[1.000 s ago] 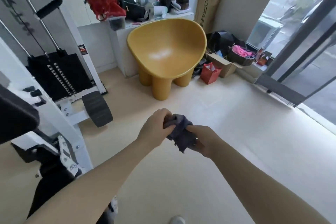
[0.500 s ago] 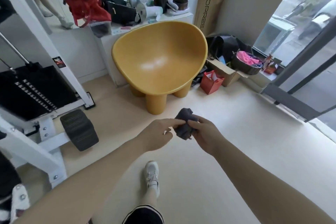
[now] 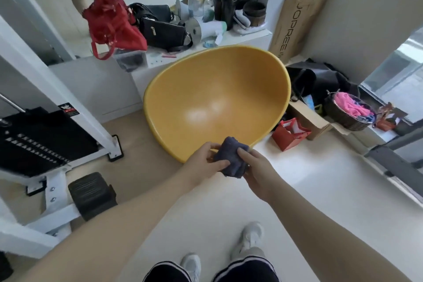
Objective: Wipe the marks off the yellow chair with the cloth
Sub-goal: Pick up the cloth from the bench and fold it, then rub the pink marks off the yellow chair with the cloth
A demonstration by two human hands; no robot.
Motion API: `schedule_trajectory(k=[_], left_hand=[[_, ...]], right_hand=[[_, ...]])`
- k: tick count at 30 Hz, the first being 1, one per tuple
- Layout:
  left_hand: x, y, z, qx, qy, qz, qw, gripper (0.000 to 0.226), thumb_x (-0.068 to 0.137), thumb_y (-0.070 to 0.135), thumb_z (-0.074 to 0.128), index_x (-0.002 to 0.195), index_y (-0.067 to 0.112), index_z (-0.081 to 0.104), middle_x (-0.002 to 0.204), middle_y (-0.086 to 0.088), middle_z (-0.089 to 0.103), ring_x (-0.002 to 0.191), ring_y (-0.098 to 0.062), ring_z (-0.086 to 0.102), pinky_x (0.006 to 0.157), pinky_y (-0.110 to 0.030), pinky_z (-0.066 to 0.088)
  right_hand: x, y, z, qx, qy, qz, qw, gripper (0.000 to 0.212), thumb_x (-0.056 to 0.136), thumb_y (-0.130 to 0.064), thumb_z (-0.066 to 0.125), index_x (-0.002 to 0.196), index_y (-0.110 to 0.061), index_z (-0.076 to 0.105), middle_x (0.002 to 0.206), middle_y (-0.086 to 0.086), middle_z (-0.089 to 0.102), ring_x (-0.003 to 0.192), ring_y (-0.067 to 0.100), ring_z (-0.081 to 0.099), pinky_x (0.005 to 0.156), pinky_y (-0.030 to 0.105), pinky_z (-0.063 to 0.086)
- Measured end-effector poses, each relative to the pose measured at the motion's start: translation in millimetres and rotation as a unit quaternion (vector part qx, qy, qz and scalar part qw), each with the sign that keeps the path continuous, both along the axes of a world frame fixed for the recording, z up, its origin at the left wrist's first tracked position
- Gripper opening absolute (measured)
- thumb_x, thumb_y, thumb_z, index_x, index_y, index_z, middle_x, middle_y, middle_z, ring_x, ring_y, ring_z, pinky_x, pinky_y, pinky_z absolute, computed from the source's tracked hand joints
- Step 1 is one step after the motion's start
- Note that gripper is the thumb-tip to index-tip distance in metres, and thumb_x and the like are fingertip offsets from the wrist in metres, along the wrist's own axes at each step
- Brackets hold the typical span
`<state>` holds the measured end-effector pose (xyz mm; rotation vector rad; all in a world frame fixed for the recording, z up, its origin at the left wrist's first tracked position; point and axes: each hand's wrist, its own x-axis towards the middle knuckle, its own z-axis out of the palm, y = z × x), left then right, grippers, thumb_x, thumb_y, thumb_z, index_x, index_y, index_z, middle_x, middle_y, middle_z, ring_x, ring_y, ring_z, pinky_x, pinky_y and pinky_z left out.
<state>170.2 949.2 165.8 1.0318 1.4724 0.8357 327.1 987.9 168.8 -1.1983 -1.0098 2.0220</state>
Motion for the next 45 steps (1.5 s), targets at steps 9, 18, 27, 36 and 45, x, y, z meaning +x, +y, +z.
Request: schedule_trajectory(k=[9,18,27,36,45], left_hand=[[-13,101,-61,-0.055,0.07,0.142,0.986,0.03,0.09,0.015,0.057,0.12,0.013,0.057,0.102,-0.002,0.066,0.098,-0.019,0.059,0.089,-0.033,0.046],[-30,145,-114,-0.112,0.183,0.23,0.949,0.042,0.096,0.018,0.046,0.138,0.019,0.041,0.137,0.002,0.045,0.112,-0.016,0.05,0.084,-0.017,0.036],[-84,151,-227,-0.074,0.377,0.286,0.878,0.043,0.089,0.013,0.046,0.131,0.01,0.051,0.137,-0.005,0.049,0.125,-0.028,0.045,0.1,-0.037,0.038],[-80,167,-361,-0.004,0.601,0.186,0.777,0.037,0.081,0.021,0.044,0.11,0.015,0.066,0.121,-0.005,0.064,0.123,-0.02,0.046,0.099,-0.042,0.039],[-61,168,-421,-0.004,0.764,0.278,0.582,0.026,0.073,0.013,0.06,0.097,0.017,0.069,0.143,-0.009,0.04,0.131,-0.034,0.025,0.112,-0.047,0.001]], right_hand=[[-35,144,-57,-0.141,-0.035,0.136,0.98,0.026,0.096,-0.008,0.044,0.121,-0.006,0.05,0.105,0.016,0.063,0.093,0.03,0.061,0.078,0.039,0.052],[-64,265,-117,-0.021,-0.248,0.295,0.922,0.014,0.088,-0.003,0.057,0.102,-0.004,0.055,0.091,0.017,0.062,0.067,0.025,0.061,0.053,0.028,0.05],[-118,291,-259,0.072,-0.337,0.338,0.876,0.024,0.084,0.001,0.055,0.104,-0.012,0.05,0.099,0.013,0.059,0.09,0.03,0.058,0.074,0.043,0.053],[-169,313,-394,0.333,-0.256,0.368,0.829,0.027,0.086,-0.006,0.055,0.111,-0.013,0.048,0.08,-0.006,0.054,0.067,0.011,0.05,0.049,0.005,0.035],[-207,342,-465,0.479,-0.129,0.296,0.816,0.032,0.086,-0.007,0.054,0.118,-0.01,0.049,0.099,0.004,0.06,0.087,0.018,0.053,0.066,0.019,0.034]])
